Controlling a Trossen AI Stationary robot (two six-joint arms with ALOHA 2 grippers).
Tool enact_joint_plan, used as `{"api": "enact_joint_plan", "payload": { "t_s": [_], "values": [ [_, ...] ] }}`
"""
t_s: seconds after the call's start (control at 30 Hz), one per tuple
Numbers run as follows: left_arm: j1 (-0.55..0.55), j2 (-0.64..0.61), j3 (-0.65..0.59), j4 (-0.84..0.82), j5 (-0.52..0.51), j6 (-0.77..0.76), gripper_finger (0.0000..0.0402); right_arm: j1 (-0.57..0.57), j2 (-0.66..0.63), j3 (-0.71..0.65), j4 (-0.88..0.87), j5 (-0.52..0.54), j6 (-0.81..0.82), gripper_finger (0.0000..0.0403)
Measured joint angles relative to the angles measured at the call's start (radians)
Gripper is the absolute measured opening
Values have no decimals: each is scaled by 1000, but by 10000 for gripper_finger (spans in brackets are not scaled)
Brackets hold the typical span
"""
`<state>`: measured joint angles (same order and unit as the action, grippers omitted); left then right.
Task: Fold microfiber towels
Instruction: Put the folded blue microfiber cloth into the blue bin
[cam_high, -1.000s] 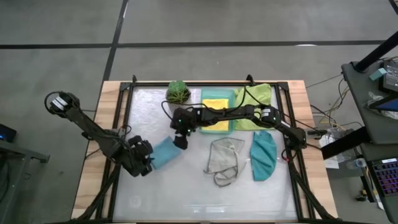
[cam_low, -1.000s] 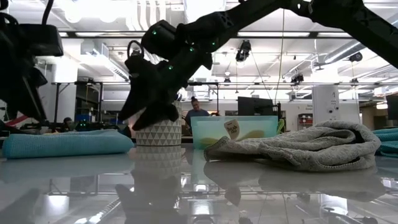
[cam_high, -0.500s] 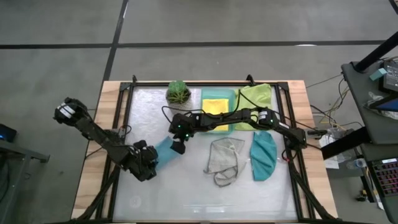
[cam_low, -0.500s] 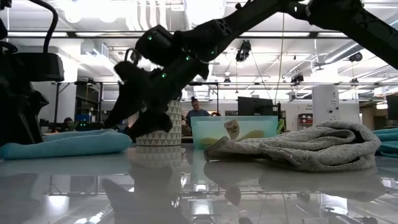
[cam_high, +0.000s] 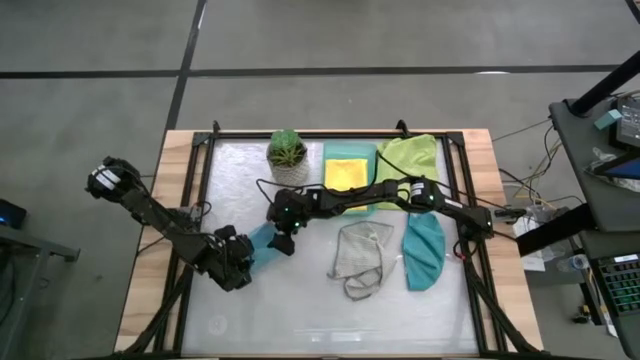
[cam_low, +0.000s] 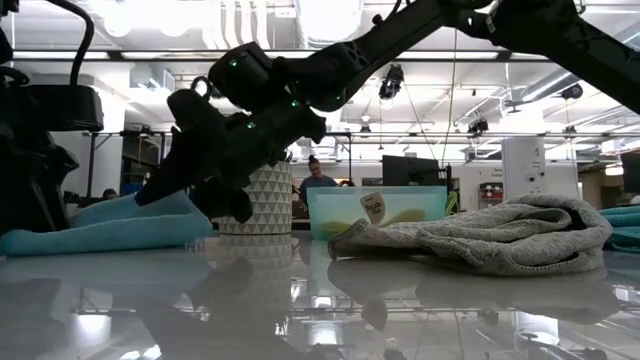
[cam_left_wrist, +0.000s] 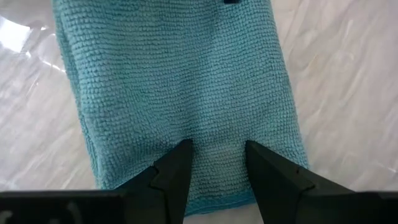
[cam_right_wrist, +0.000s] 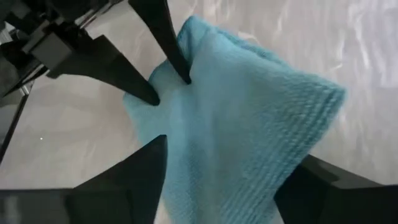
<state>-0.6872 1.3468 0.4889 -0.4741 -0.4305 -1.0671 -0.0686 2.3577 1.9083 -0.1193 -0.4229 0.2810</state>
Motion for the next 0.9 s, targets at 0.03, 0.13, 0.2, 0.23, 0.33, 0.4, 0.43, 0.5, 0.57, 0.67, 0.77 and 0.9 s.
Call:
{"api": "enact_joint_plan", "payload": {
  "t_s": [0.03, 0.13, 0.2, 0.23, 0.33, 0.4, 0.43, 0.5, 0.57, 0.67, 0.77, 0.9],
  "values": [
    [0, 0, 0, 0, 0, 0, 141, -1, 0, 0, 2, 0, 0, 230],
    [0, 0, 1, -1, 0, 0, 141, -2, 0, 0, 11, 0, 1, 190],
    [0, 0, 1, -1, 0, 0, 141, -2, 0, 0, 18, 0, 8, 157],
    [0, 0, 1, -1, -1, 1, 141, -1, 0, 0, 23, 0, 8, 140],
    [0, 0, 1, -2, -5, 1, 141, -1, 0, 0, 29, 0, -7, 82],
    [0, -7, 7, -6, -6, 10, 141, -1, -1, 0, 26, 0, -20, 41],
    [0, -14, 11, -9, -7, 25, 141, -2, -2, 0, 23, -2, -34, 25],
    [0, -34, 23, -24, -13, 53, 141, -3, -16, -1, 7, -14, -47, 18],
    [0, -66, 35, -64, -19, 82, 141, -8, -39, -2, -16, -31, -56, 16],
    [0, -129, 50, -107, -32, 113, 141, -20, -87, -2, -88, -50, -81, 15],
    [0, -201, 51, -144, -64, 139, 141, -36, -133, -2, -193, -51, -119, 14],
    [0, -299, 51, -151, -155, 211, 141, -59, -216, -2, -359, -50, -179, 14]
  ]
}}
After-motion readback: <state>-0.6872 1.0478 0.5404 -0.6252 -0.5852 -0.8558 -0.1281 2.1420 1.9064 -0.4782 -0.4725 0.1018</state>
